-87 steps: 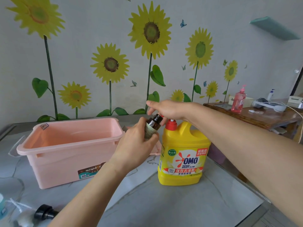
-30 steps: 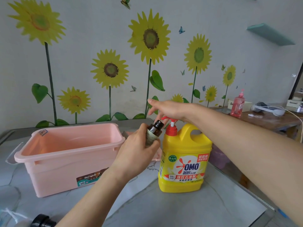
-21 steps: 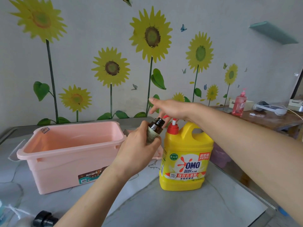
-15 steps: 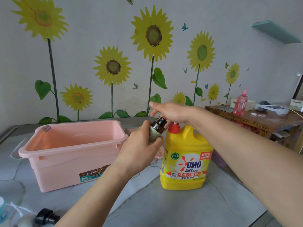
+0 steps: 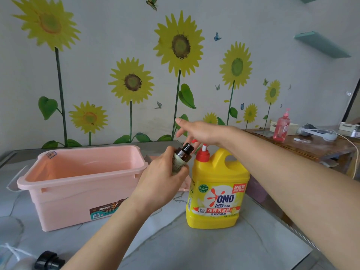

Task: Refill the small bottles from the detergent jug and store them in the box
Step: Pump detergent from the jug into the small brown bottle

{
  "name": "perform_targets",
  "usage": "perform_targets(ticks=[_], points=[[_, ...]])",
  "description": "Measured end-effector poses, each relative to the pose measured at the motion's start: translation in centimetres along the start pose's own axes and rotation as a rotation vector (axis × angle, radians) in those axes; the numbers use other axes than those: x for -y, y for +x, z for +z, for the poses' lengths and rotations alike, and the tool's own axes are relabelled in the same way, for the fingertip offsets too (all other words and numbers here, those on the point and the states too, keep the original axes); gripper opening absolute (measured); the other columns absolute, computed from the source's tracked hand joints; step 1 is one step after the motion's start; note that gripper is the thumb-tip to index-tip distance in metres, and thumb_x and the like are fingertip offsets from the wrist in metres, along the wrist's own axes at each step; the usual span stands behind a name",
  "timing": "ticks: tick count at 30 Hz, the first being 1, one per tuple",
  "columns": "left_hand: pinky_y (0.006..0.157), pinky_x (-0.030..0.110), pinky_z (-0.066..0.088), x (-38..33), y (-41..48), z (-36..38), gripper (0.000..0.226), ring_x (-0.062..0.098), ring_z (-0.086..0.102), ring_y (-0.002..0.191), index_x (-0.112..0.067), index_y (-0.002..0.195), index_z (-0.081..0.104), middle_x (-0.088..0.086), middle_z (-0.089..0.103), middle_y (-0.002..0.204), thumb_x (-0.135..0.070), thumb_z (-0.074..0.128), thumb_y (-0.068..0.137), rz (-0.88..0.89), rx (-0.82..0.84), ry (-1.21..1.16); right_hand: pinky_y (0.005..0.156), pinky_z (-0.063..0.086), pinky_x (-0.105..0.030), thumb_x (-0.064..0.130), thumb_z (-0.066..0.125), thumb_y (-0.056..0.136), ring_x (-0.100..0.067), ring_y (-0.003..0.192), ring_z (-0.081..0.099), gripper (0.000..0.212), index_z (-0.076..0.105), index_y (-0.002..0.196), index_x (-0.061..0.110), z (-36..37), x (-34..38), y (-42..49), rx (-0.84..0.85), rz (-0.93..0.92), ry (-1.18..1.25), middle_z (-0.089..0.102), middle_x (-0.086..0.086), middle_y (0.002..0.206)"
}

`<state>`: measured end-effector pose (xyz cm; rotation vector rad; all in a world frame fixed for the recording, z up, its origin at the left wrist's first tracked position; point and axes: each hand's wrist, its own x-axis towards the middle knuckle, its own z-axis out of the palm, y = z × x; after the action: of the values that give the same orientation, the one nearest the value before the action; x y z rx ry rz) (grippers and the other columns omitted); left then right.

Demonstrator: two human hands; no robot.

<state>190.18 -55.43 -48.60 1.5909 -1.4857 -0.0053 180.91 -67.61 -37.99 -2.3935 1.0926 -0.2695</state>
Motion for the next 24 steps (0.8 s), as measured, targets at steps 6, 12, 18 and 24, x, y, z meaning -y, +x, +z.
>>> perform_targets(ticks=[6,12,18,24], points=[[0.064,0.046,0.05,0.1,0.2,0.0,0.018,0.02,0.059,0.072,-0.023,0.096,0.044,-0.005,0.06,0.08,-0.037,0.056,0.092,0.002,0.001,-0.005,0.095,0.041,-0.041,0.069,0.018,0.098,-0.025,0.098,0.064,0.067,0.061,0.128,0.027,0.7,-0.4,0.2,-0.039,-0.016,-0.059,0.068,-0.009,0.114],[0.065,0.048,0.05,0.1,0.0,0.0,0.019,0.021,0.06,0.074,-0.024,0.094,0.044,-0.004,0.061,0.081,-0.038,0.056,0.092,-0.01,-0.001,-0.02,0.089,0.044,-0.043,0.07,0.014,0.098,-0.025,0.094,0.07,0.07,0.056,0.133,0.027,-0.4,0.3,0.4,0.011,0.008,-0.06,0.067,-0.01,0.114],[0.058,0.039,0.041,0.2,0.2,0.1,0.019,0.021,0.055,0.07,-0.022,0.095,0.044,-0.005,0.058,0.078,-0.036,0.056,0.092,0.014,-0.008,0.002,0.086,0.04,-0.036,0.069,0.018,0.098,-0.021,0.089,0.065,0.066,0.063,0.126,0.028,0.9,-0.5,0.6,-0.053,-0.021,-0.077,0.066,-0.007,0.109],[0.061,0.043,0.045,0.2,0.0,0.2,0.02,0.024,0.055,0.07,-0.022,0.092,0.043,-0.003,0.058,0.076,-0.037,0.057,0.092,0.01,-0.007,-0.018,0.083,0.038,-0.042,0.069,0.014,0.098,-0.023,0.095,0.071,0.07,0.057,0.134,0.028,-0.3,0.1,0.2,0.006,-0.002,-0.044,0.065,-0.01,0.12]])
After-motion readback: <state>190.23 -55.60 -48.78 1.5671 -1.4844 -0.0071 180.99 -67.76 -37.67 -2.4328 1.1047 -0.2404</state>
